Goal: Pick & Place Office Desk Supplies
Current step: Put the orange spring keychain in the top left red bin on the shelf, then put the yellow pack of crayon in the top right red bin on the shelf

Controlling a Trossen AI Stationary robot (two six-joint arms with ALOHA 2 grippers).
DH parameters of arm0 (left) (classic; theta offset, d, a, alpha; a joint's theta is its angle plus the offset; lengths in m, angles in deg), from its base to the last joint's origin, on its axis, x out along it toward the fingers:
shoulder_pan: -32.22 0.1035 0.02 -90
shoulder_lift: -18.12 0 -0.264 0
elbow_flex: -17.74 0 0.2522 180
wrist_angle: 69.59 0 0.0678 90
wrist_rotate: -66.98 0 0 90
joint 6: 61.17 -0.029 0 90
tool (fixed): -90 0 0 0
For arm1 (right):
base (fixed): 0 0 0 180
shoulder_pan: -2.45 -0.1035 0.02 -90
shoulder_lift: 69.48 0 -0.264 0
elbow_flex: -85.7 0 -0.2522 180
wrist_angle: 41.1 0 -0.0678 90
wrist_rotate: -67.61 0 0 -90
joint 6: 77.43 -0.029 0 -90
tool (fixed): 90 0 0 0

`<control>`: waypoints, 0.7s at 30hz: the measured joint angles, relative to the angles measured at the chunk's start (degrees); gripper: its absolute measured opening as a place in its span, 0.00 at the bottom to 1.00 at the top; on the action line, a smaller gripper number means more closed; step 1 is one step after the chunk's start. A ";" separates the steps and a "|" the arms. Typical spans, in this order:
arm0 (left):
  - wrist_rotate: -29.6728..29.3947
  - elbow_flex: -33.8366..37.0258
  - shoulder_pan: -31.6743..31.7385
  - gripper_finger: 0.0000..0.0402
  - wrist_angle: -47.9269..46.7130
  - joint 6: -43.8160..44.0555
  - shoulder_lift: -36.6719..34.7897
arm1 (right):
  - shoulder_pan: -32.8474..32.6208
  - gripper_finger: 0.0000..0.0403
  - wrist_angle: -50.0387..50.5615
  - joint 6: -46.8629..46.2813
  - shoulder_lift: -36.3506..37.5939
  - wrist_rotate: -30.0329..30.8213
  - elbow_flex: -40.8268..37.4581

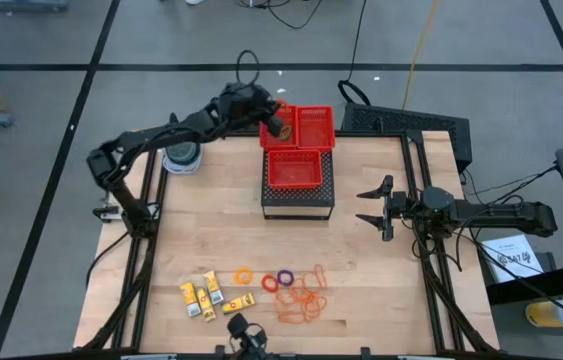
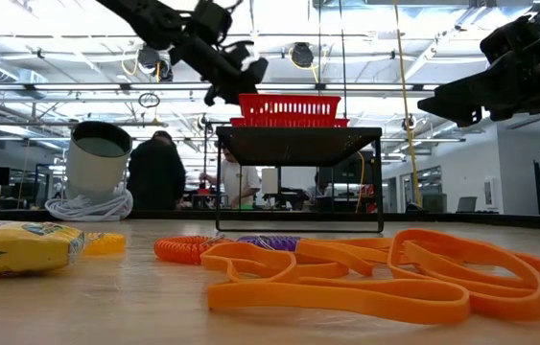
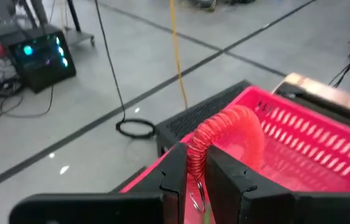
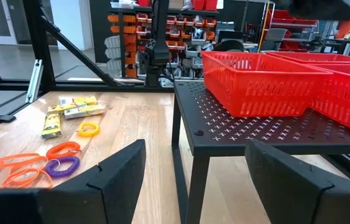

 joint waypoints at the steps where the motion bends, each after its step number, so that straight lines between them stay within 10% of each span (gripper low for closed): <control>1: 0.01 -0.02 0.04 0.13 -0.26 -0.01 0.52 | 0.00 0.66 0.00 0.00 0.00 0.02 0.02; 11: 0.36 -0.02 -0.86 0.15 -2.44 5.17 1.24 | -0.02 0.66 0.00 0.00 0.00 0.02 0.00; 21: -1.42 -0.02 -1.68 0.47 -3.67 3.88 1.16 | 0.00 0.66 0.01 0.00 0.00 0.00 0.02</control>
